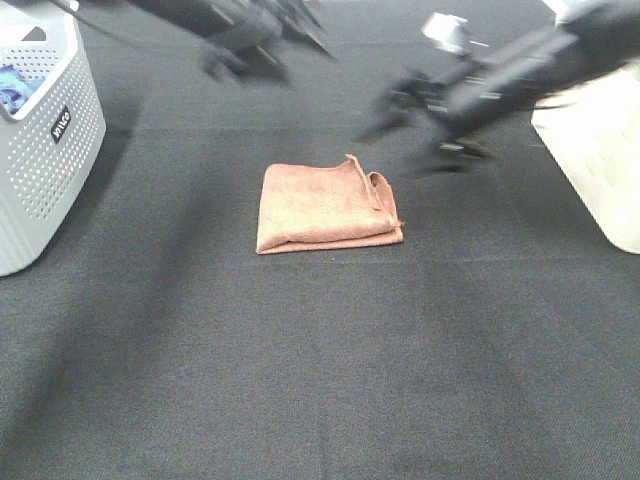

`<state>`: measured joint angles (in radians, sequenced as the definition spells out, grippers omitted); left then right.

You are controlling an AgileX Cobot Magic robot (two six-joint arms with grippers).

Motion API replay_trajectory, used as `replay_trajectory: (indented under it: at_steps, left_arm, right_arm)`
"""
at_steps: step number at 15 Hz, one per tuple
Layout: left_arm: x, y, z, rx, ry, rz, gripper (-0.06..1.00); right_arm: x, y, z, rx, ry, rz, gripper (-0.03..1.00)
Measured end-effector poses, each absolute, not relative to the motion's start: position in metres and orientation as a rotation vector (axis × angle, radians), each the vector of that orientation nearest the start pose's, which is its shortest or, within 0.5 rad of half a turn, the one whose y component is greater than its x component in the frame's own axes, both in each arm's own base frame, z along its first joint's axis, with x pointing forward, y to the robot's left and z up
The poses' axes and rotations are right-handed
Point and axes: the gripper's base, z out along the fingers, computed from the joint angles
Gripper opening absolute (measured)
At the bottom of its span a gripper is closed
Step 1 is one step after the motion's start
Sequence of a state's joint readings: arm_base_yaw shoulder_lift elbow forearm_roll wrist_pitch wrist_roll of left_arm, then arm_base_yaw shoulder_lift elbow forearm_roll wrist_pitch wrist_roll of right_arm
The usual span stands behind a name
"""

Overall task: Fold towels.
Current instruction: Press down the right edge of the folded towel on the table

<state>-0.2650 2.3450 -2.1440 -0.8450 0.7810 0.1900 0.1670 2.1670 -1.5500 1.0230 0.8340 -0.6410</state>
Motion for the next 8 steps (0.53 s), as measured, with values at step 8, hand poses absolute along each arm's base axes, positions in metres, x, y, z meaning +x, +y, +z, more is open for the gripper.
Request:
replay_trajectory:
  at_steps: [8]
  left_arm:
    - [0.494, -0.163, 0.272, 0.127, 2.376, -1.023, 0.66]
  right_arm:
    - [0.47, 0.145, 0.119, -0.12, 2.57, 1.085, 0.83]
